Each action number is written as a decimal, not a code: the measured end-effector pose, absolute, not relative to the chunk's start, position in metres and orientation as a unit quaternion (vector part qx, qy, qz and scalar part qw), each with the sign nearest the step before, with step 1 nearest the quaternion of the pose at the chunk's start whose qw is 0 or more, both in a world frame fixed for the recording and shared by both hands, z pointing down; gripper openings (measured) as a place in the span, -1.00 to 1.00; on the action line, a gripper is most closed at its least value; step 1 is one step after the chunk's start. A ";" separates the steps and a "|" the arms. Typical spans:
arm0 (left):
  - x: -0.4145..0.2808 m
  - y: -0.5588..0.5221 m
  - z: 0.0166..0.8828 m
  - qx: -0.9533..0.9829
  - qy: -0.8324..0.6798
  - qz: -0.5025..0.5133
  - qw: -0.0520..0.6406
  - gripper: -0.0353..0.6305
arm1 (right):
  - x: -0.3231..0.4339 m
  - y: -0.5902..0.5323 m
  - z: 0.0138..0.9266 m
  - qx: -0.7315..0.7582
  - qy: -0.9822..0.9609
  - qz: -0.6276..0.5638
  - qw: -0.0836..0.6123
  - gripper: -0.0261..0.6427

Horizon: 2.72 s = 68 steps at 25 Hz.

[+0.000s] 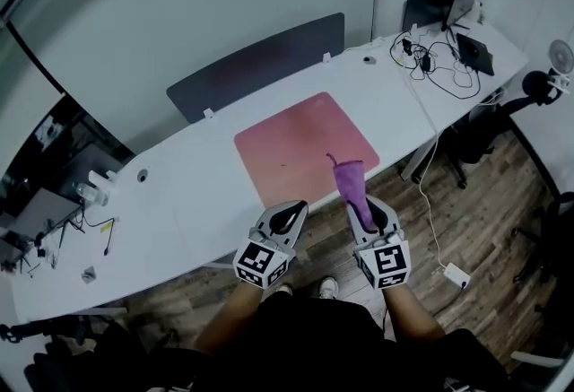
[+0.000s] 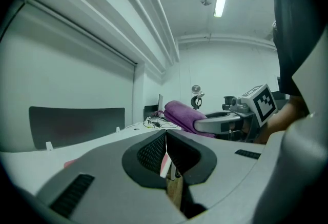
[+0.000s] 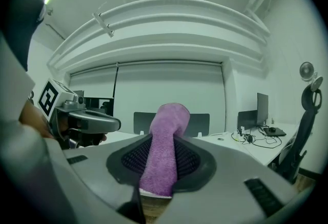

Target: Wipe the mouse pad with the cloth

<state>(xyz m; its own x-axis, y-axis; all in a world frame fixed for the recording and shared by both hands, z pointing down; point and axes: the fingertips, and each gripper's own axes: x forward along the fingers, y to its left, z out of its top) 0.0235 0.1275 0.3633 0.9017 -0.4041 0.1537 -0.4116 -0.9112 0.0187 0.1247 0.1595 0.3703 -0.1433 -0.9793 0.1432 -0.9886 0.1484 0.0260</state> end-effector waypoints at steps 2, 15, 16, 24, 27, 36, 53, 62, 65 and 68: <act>0.017 0.116 0.366 0.970 -0.228 0.075 0.027 -0.83 | 0.122 0.146 0.370 0.644 -0.762 0.034 0.062 -0.58; -0.042 0.021 0.365 0.935 -0.349 0.060 0.037 -0.83 | 0.086 0.058 0.374 0.605 -0.793 0.010 0.076 -0.58; -0.044 0.016 0.369 0.933 -0.351 0.061 0.040 -0.83 | 0.083 0.051 0.377 0.601 -0.795 0.011 0.083 -0.58; -0.059 -0.031 0.388 0.929 -0.360 0.070 0.054 -0.83 | 0.056 -0.007 0.393 0.572 -0.813 0.030 0.104 -0.58; -0.065 -0.050 0.396 0.927 -0.364 0.075 0.058 -0.83 | 0.052 -0.027 0.397 0.568 -0.814 0.036 0.112 -0.58; -0.090 -0.092 0.417 0.920 -0.377 0.086 0.058 -0.83 | 0.028 -0.076 0.423 0.580 -0.801 0.081 0.126 -0.58; -0.133 -0.137 0.461 0.888 -0.438 0.117 0.071 -0.83 | -0.013 -0.147 0.489 0.549 -0.803 0.105 0.206 -0.58; -0.140 -0.174 0.496 0.866 -0.473 0.126 0.103 -0.83 | -0.031 -0.187 0.527 0.519 -0.816 0.118 0.225 -0.58; -0.143 -0.184 0.504 0.861 -0.477 0.126 0.121 -0.83 | -0.039 -0.199 0.540 0.510 -0.819 0.125 0.232 -0.58; -0.147 -0.187 0.506 0.856 -0.487 0.119 0.126 -0.83 | -0.049 -0.206 0.553 0.502 -0.819 0.132 0.244 -0.58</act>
<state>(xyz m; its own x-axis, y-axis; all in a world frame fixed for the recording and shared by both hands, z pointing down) -0.1471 -0.1873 0.5056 0.4981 -0.8033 0.3265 -0.8632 -0.4951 0.0989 -0.0487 -0.2062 0.5534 -0.3766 -0.7584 0.5320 -0.8874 0.4602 0.0277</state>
